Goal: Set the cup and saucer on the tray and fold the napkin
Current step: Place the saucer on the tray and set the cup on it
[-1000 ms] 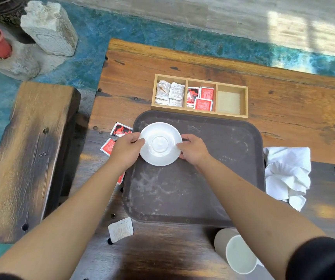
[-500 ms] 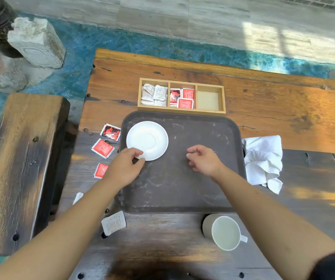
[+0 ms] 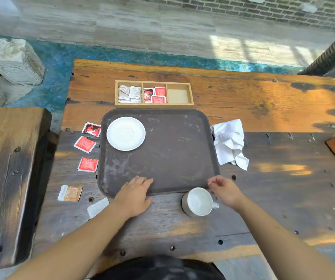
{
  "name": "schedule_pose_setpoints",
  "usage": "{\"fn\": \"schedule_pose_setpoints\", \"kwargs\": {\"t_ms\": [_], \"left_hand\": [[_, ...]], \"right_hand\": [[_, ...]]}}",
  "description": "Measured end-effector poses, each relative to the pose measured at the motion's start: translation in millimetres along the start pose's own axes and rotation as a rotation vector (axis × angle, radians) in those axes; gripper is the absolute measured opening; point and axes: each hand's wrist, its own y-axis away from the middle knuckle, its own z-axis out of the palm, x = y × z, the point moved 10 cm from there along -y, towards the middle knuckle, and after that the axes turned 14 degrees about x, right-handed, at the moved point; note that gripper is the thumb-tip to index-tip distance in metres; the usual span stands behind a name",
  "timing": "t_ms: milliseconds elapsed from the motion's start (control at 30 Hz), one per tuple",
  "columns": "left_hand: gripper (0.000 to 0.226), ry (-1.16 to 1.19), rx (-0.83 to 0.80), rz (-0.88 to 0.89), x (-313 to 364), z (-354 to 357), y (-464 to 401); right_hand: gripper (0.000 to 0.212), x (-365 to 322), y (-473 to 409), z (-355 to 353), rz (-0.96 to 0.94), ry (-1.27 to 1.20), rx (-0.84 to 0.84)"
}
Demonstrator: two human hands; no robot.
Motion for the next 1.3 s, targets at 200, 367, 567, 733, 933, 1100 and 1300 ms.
{"fn": "schedule_pose_setpoints", "kwargs": {"t_ms": [200,367,567,733,933,1100,1300], "left_hand": [[0.077,-0.112,-0.096,0.032,19.1,27.7,17.5],[0.084,-0.146,-0.117,0.015,20.3,37.5,24.7],[0.088,-0.115,-0.124,0.006,16.9,38.4,26.0],[0.087,-0.105,-0.148,0.008,13.9,34.9,24.7],[0.085,-0.097,-0.11,-0.047,-3.9,19.3,19.1],[0.086,-0.095,-0.082,-0.112,-29.3,4.2,10.2],[0.088,-0.083,-0.061,-0.175,-61.4,-9.1,-4.5]], "right_hand": [[0.016,33.2,33.2,-0.2,0.0,0.045,-0.048],[0.02,45.8,49.5,3.5,0.001,-0.015,-0.093],[0.022,44.9,64.7,14.4,0.024,-0.102,-0.148],[0.023,25.9,65.6,14.9,0.022,-0.163,-0.102],[0.018,-9.7,66.2,18.7,0.033,-0.256,-0.157],[0.018,-47.3,56.8,31.0,0.022,-0.337,-0.173],[0.017,-93.3,35.2,56.8,0.025,-0.406,-0.208]]}}
